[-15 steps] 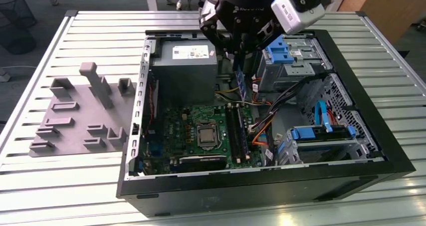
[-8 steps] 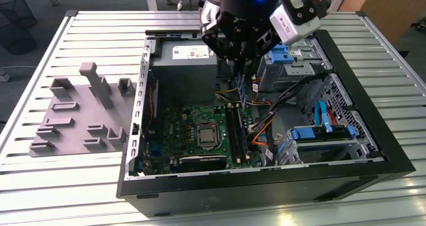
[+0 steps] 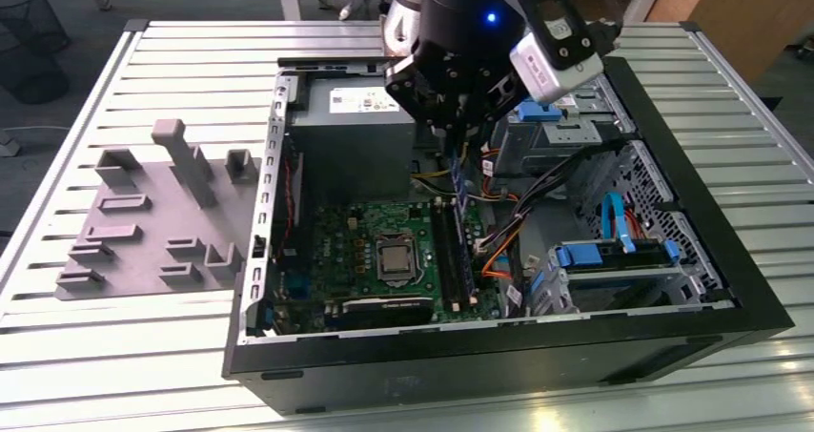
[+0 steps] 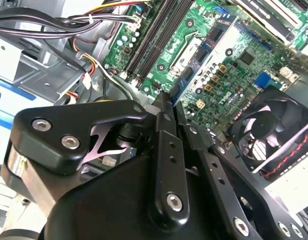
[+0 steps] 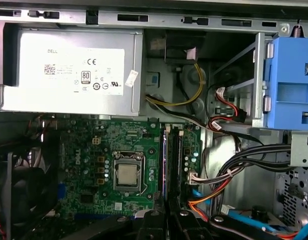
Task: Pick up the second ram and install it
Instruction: 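Insert the second ram into the second slot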
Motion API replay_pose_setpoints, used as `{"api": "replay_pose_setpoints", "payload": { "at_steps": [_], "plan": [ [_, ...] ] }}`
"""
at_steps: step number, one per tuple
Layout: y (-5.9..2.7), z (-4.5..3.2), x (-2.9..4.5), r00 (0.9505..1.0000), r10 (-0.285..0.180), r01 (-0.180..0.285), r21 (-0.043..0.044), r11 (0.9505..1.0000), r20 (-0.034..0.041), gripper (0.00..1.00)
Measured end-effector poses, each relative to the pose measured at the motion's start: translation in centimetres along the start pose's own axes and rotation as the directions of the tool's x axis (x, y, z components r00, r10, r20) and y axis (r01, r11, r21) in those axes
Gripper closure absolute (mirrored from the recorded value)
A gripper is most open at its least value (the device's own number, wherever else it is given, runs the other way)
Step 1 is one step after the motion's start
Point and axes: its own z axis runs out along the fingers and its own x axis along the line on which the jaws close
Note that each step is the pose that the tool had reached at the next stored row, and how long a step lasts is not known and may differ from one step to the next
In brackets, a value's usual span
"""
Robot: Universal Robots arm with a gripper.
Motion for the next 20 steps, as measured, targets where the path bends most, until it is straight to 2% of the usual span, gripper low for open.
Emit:
{"api": "replay_pose_setpoints", "payload": {
  "at_steps": [9,16,20],
  "plan": [
    [0.02,1.61,-0.05,1.0,0.0,0.0,0.0,1.0,-0.0011,0.86],
    [-0.11,1.78,-0.06,1.0,0.0,0.0,-0.0002,1.0,-0.0011,0.86],
    [-0.15,2.47,-0.04,1.0,0.0,0.0,0.0,1.0,-0.0019,0.86]
  ]
}}
